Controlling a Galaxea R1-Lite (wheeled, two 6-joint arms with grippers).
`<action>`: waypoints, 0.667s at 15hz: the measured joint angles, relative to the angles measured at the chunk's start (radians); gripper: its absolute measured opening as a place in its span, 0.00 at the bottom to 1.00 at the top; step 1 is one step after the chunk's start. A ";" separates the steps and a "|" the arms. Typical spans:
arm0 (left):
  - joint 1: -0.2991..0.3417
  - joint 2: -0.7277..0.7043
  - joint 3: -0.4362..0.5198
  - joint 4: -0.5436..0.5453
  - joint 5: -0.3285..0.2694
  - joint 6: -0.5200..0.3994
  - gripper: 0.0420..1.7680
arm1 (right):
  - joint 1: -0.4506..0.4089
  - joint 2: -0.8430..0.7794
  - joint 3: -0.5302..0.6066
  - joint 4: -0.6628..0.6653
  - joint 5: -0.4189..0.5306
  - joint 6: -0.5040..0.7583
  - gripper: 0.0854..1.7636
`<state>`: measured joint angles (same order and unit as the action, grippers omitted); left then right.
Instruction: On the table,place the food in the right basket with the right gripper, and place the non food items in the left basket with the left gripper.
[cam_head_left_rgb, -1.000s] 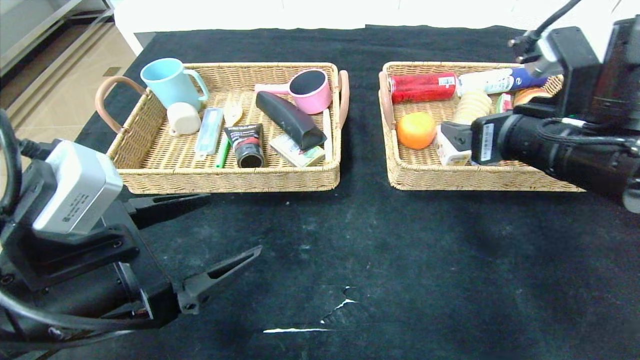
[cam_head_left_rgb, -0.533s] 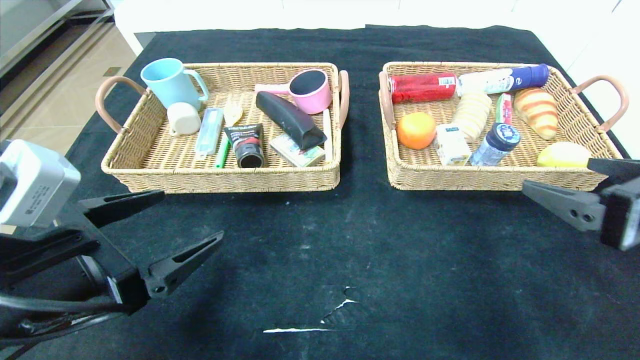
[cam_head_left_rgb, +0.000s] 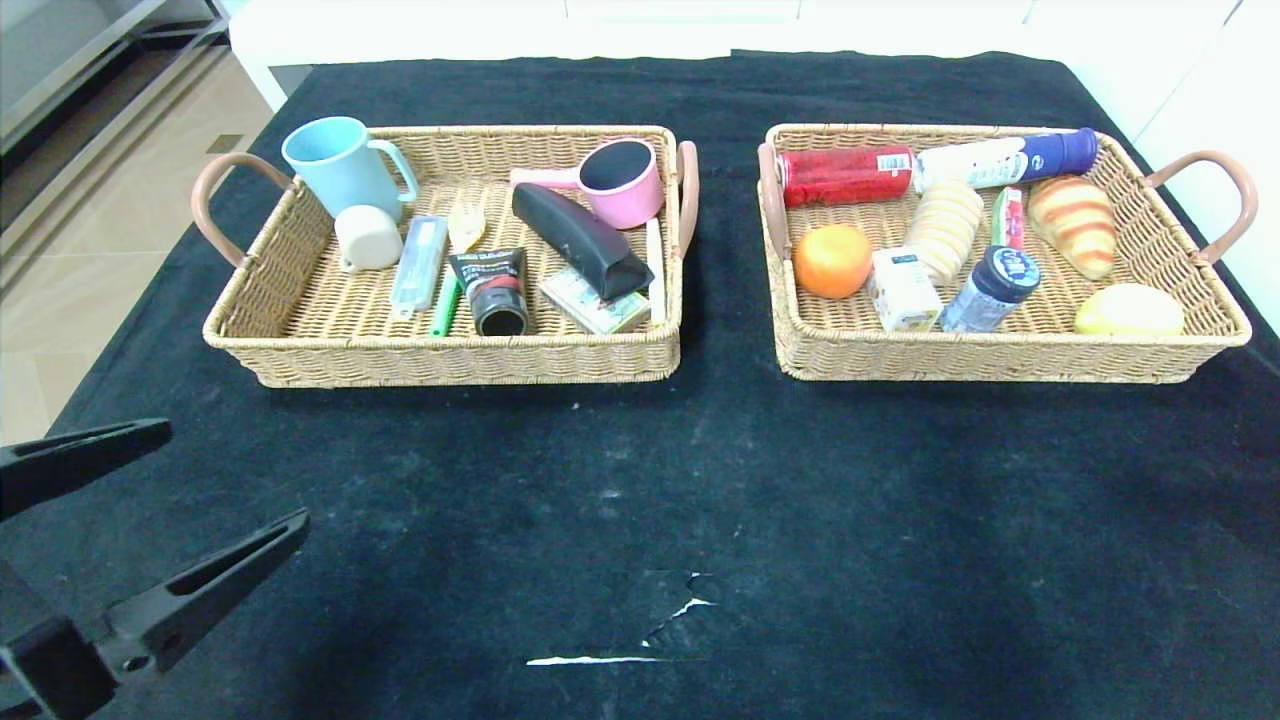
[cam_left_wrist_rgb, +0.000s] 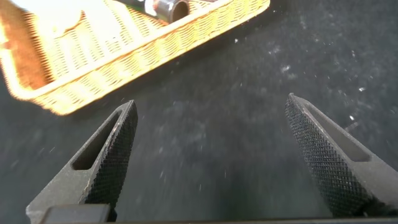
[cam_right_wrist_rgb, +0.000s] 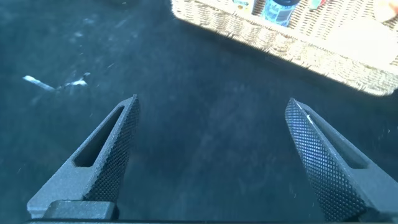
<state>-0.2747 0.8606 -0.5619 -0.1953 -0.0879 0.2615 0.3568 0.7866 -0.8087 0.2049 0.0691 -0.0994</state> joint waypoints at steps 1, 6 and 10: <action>0.004 -0.037 -0.005 0.035 0.008 0.000 0.97 | -0.023 -0.033 0.014 0.011 0.016 -0.007 0.96; 0.026 -0.161 -0.027 0.111 0.077 0.002 0.97 | -0.234 -0.204 0.021 0.152 0.106 -0.089 0.96; 0.114 -0.217 -0.061 0.173 0.064 0.012 0.97 | -0.384 -0.334 0.013 0.261 0.224 -0.098 0.96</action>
<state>-0.1611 0.6440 -0.6230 -0.0221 -0.0238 0.2732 -0.0268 0.4526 -0.7955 0.4660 0.2934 -0.1970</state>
